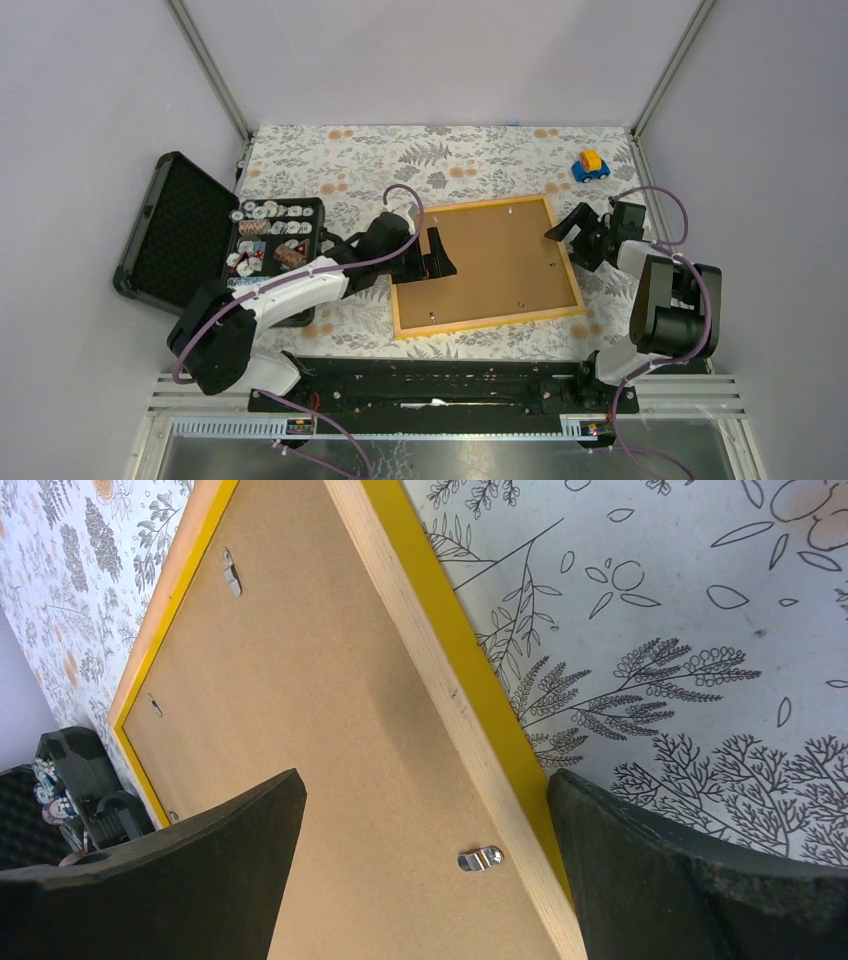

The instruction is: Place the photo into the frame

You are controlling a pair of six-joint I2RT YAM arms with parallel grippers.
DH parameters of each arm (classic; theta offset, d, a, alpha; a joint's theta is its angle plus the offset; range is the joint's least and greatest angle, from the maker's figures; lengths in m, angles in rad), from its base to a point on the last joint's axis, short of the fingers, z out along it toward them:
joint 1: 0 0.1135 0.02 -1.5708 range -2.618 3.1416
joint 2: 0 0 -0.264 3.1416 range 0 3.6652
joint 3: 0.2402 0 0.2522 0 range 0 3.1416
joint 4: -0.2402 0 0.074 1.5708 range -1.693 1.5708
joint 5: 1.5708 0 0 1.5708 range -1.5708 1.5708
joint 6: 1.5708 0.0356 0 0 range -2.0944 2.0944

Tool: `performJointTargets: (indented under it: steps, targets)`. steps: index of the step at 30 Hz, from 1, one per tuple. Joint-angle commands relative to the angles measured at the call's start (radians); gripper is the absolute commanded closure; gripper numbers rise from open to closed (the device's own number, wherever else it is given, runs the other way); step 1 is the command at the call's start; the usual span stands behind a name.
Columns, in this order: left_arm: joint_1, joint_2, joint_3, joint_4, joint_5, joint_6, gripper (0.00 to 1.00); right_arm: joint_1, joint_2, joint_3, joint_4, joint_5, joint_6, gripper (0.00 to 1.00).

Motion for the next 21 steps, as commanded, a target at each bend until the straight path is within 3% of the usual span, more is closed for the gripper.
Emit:
performJointTargets:
  steps: [1,10,16,21]
  targets:
    - [0.004,-0.011,0.018,0.005,-0.023,0.039,0.01,0.016,-0.004,-0.014,-0.126,0.069,-0.008,0.00]
    - [0.181,-0.124,-0.067,-0.089,0.030,0.109,0.01,0.066,-0.169,0.051,-0.295,0.420,-0.067,0.00]
    - [0.251,-0.125,-0.120,-0.116,0.003,0.072,0.01,0.295,-0.200,0.099,-0.346,0.621,-0.093,0.00]
    - [0.252,-0.093,-0.203,-0.006,0.039,0.002,0.05,0.471,-0.168,0.130,-0.319,0.623,-0.060,0.01]
